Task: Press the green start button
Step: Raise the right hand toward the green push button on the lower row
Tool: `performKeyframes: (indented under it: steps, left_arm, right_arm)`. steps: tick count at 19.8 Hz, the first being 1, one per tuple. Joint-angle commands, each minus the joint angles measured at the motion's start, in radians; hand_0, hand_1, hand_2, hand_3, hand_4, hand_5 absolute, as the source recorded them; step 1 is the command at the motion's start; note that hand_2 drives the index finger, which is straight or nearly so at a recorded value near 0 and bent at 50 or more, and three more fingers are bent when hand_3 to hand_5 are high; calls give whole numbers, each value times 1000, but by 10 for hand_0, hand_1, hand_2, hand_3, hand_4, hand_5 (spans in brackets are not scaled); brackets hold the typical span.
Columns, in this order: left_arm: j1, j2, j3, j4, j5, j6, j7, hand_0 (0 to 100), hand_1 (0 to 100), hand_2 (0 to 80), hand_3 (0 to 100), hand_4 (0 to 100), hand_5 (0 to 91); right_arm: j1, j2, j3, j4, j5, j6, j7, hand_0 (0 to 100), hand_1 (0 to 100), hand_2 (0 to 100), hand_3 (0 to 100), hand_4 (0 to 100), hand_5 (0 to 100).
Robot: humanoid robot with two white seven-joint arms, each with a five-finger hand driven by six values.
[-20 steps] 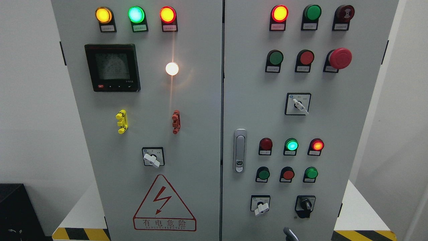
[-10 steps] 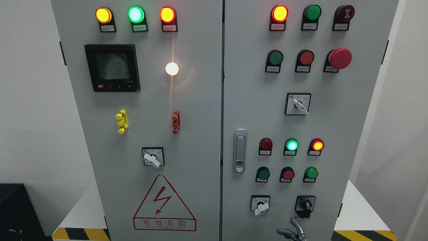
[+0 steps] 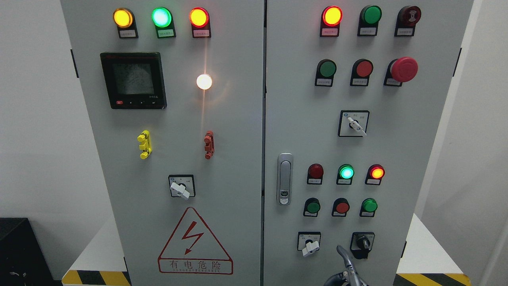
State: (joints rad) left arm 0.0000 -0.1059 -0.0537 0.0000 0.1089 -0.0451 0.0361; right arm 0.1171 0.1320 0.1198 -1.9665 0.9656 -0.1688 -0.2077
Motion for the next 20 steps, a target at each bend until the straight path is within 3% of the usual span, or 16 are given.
performKeyframes:
  steps: [1, 20]
  left_arm:
    - [-23, 0, 0, -28, 0, 1, -1, 120, 556, 0, 0, 0, 0]
    - [-23, 0, 0, -28, 0, 1, -1, 120, 556, 0, 0, 0, 0]
  right_arm:
    - [-59, 0, -55, 49, 174, -2, -4, 309, 338, 0, 877, 839, 994]
    - [-244, 3, -55, 239, 242, 0, -2, 322, 327, 0, 914, 857, 1000]
